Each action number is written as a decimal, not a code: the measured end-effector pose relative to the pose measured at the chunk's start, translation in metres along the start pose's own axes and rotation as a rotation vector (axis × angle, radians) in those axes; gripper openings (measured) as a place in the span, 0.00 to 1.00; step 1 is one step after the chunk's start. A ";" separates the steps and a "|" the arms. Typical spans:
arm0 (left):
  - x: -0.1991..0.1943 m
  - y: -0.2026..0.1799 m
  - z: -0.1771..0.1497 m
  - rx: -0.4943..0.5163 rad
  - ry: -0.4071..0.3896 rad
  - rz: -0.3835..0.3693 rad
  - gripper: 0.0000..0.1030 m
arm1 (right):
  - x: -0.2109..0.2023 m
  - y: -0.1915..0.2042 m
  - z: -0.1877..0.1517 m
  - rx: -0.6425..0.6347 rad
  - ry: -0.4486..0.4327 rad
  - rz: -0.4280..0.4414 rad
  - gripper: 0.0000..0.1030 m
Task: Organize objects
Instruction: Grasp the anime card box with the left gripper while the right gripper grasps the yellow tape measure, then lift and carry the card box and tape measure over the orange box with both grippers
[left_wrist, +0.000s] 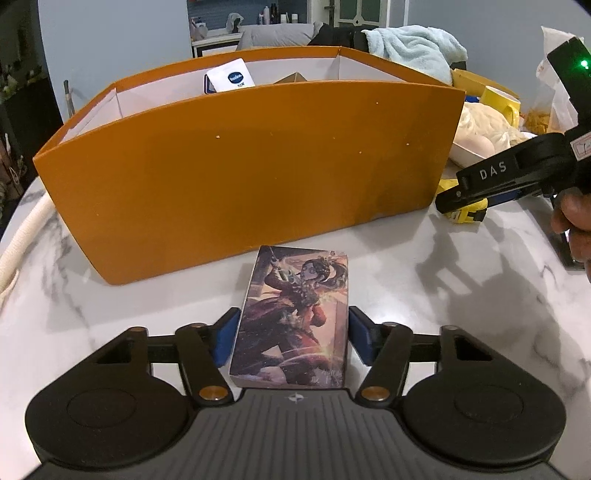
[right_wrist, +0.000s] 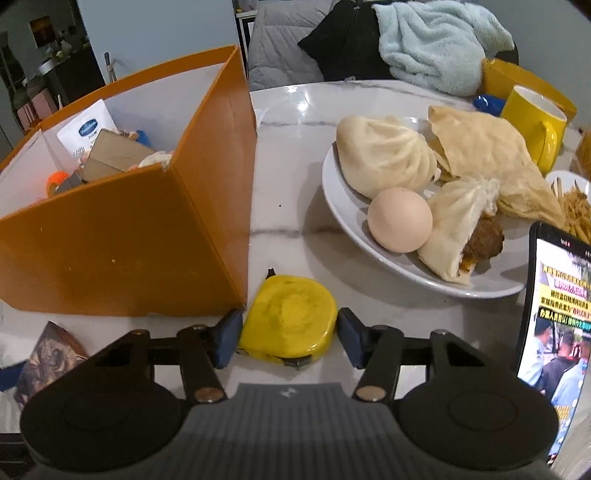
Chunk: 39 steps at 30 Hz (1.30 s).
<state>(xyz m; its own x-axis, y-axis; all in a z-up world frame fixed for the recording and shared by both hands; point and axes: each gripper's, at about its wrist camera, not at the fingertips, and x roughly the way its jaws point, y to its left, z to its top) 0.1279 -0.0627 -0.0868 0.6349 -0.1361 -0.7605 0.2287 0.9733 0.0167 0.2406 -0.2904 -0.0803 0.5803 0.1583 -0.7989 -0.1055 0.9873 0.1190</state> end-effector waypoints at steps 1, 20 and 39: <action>-0.001 0.000 0.000 0.005 0.003 -0.002 0.68 | 0.000 -0.002 0.001 0.017 0.007 0.008 0.57; -0.043 0.016 -0.023 -0.011 0.005 -0.081 0.67 | -0.051 0.029 -0.027 -0.001 0.137 0.232 0.56; -0.077 0.035 -0.012 -0.101 -0.070 -0.143 0.67 | -0.076 0.036 -0.027 0.040 0.176 0.349 0.52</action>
<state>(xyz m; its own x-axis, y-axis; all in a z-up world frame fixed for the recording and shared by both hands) 0.0779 -0.0160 -0.0357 0.6518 -0.2839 -0.7032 0.2478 0.9561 -0.1563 0.1708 -0.2675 -0.0313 0.3675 0.4828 -0.7949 -0.2381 0.8750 0.4214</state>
